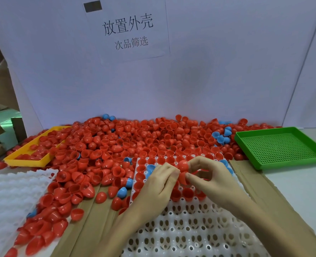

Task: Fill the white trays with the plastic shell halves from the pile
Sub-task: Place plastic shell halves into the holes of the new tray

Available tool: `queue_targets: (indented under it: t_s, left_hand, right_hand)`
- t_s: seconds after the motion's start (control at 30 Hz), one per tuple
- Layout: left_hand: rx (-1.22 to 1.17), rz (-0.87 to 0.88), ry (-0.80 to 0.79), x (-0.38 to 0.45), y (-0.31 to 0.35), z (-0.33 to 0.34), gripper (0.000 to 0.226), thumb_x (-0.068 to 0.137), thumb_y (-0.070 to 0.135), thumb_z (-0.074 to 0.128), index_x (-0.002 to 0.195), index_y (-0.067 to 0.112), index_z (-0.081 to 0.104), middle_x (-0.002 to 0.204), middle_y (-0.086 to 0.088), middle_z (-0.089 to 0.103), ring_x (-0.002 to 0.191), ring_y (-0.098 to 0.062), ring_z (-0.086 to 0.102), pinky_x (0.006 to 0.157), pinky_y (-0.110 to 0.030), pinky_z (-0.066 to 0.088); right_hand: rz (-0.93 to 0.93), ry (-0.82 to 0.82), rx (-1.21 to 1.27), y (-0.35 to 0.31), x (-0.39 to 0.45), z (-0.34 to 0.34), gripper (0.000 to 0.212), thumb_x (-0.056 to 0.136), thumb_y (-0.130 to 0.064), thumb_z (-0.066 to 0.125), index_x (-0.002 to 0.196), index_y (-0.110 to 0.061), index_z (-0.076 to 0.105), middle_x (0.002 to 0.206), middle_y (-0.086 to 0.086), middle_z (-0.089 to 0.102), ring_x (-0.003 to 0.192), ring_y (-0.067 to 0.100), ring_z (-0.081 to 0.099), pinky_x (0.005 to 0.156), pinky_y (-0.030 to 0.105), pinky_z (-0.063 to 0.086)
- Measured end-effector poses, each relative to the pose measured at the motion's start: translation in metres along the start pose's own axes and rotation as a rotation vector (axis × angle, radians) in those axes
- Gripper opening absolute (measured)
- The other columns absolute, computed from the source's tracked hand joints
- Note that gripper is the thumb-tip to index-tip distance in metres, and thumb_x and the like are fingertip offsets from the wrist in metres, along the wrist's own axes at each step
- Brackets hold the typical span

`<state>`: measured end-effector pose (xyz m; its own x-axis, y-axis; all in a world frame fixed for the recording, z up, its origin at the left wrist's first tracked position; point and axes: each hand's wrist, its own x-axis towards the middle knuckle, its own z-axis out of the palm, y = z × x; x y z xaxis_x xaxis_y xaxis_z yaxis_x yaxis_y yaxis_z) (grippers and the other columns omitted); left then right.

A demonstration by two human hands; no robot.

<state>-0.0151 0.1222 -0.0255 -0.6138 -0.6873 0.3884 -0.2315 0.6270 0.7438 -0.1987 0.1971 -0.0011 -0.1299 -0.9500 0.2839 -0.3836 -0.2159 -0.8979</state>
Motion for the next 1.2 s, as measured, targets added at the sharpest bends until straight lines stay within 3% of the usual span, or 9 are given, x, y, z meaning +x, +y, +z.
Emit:
queue_targets:
  t_s: [0.13,0.23,0.57,0.7,0.83,0.9,0.97,1.07,1.2]
  left_hand:
    - [0.014,-0.014,0.069,0.0,-0.001,-0.003,0.041,0.113,0.038,0.033,0.098,0.028,0.069,0.1,0.013,0.065,0.112,-0.015,0.061,0.098,-0.017,0.041]
    - [0.03,-0.046,0.049,-0.001,-0.001,-0.003,0.041,0.114,0.034,0.034,0.096,0.026,0.07,0.099,0.013,0.066,0.111,-0.013,0.06,0.099,-0.019,0.042]
    - [0.074,-0.065,0.04,-0.001,-0.001,-0.002,0.037,0.111,0.037,0.039,0.095,0.025,0.07,0.1,0.012,0.066,0.111,-0.013,0.061,0.1,-0.02,0.042]
    - [0.003,-0.16,0.097,0.016,0.002,-0.008,0.029,0.11,0.028,0.05,0.092,0.025,0.073,0.095,0.014,0.072,0.099,-0.004,0.067,0.088,-0.014,0.048]
    - [-0.003,-0.271,0.188,0.06,-0.002,-0.022,0.027,0.108,0.027,0.054,0.088,0.022,0.072,0.08,0.005,0.075,0.068,-0.018,0.066,0.07,-0.038,0.057]
    - [0.111,-0.282,0.159,0.091,-0.011,-0.024,0.023,0.107,0.028,0.055,0.092,0.022,0.071,0.081,0.004,0.074,0.065,-0.013,0.061,0.064,-0.027,0.052]
    - [0.316,-0.279,0.079,0.12,-0.025,-0.023,0.018,0.107,0.03,0.054,0.105,0.02,0.069,0.099,0.004,0.073,0.082,-0.008,0.064,0.074,-0.021,0.048]
    - [0.602,-0.266,-0.115,0.154,-0.049,-0.021,0.035,0.107,0.037,0.053,0.132,0.015,0.064,0.136,-0.008,0.057,0.127,-0.024,0.053,0.108,-0.04,0.046]
    - [0.84,-0.257,-0.302,0.176,-0.069,-0.018,0.046,0.108,0.045,0.048,0.147,0.021,0.055,0.155,-0.012,0.043,0.142,-0.03,0.041,0.119,-0.048,0.035]
  right_hand:
    - [0.031,0.054,-0.274,0.003,0.007,-0.037,0.014,0.091,-0.015,0.078,0.095,-0.028,0.073,0.089,-0.001,0.074,0.074,0.015,0.073,0.066,0.032,0.062]
    - [0.08,-0.053,-0.467,0.007,0.006,-0.063,0.013,0.092,-0.02,0.078,0.093,-0.031,0.072,0.085,-0.004,0.073,0.071,0.011,0.072,0.07,0.035,0.062]
    - [0.194,-0.259,-0.696,0.01,-0.001,-0.087,0.014,0.091,-0.027,0.079,0.092,-0.035,0.068,0.085,-0.002,0.071,0.073,-0.003,0.064,0.067,0.019,0.053]
    - [0.189,-0.242,-0.705,0.01,-0.002,-0.088,0.007,0.093,-0.037,0.076,0.094,-0.036,0.069,0.083,-0.007,0.071,0.076,-0.006,0.065,0.065,0.018,0.051]
    - [0.148,-0.197,-0.773,0.012,0.001,-0.08,0.013,0.099,-0.04,0.068,0.087,-0.036,0.065,0.068,-0.013,0.062,0.065,-0.009,0.06,0.058,0.015,0.042]
    - [0.145,-0.206,-0.844,0.014,0.002,-0.074,0.014,0.099,-0.039,0.068,0.086,-0.037,0.062,0.07,-0.014,0.06,0.067,-0.004,0.058,0.06,0.016,0.041]
    - [0.15,-0.203,-0.883,0.017,0.002,-0.069,0.012,0.1,-0.039,0.066,0.09,-0.034,0.063,0.077,-0.013,0.064,0.072,-0.001,0.058,0.064,0.017,0.044]
    - [0.16,-0.173,-0.889,0.019,0.003,-0.065,0.011,0.102,-0.04,0.063,0.096,-0.03,0.065,0.089,-0.01,0.069,0.079,0.0,0.06,0.07,0.02,0.049]
    - [0.155,-0.122,-0.899,0.023,0.004,-0.065,0.019,0.1,-0.044,0.064,0.089,-0.029,0.06,0.082,-0.01,0.065,0.074,0.002,0.057,0.059,0.018,0.04]
